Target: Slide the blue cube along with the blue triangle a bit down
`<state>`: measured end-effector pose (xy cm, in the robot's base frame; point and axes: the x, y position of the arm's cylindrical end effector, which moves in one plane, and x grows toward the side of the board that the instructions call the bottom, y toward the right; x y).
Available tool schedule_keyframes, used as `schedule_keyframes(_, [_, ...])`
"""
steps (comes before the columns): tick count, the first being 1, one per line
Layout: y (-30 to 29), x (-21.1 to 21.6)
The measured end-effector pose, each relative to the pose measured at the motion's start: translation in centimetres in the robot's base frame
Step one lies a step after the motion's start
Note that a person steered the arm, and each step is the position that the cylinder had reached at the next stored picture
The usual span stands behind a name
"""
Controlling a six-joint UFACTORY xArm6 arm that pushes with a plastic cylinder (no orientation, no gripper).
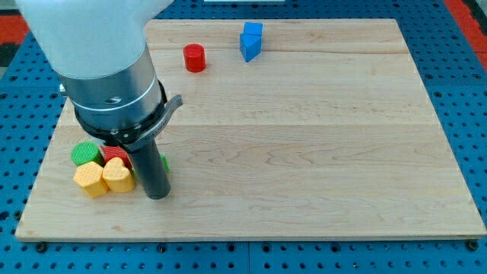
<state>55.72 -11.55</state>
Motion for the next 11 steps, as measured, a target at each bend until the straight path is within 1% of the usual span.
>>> schedule_keyframes(1, [0.0,-1.5])
schedule_keyframes(2, [0.4,-2.1])
schedule_keyframes(3, [7.6,-2.6])
schedule_keyframes(4, [16.8,-9.2])
schedule_keyframes(5, [28.1,-18.0])
schedule_keyframes(6, [30.7,-27.7])
schedule_keyframes(7, [25.9,-35.3])
schedule_keyframes(8, [17.9,-36.3])
schedule_keyframes(9, [9.9,-33.8])
schedule_keyframes(10, [6.4,-29.4])
schedule_keyframes(11, [4.6,-29.5])
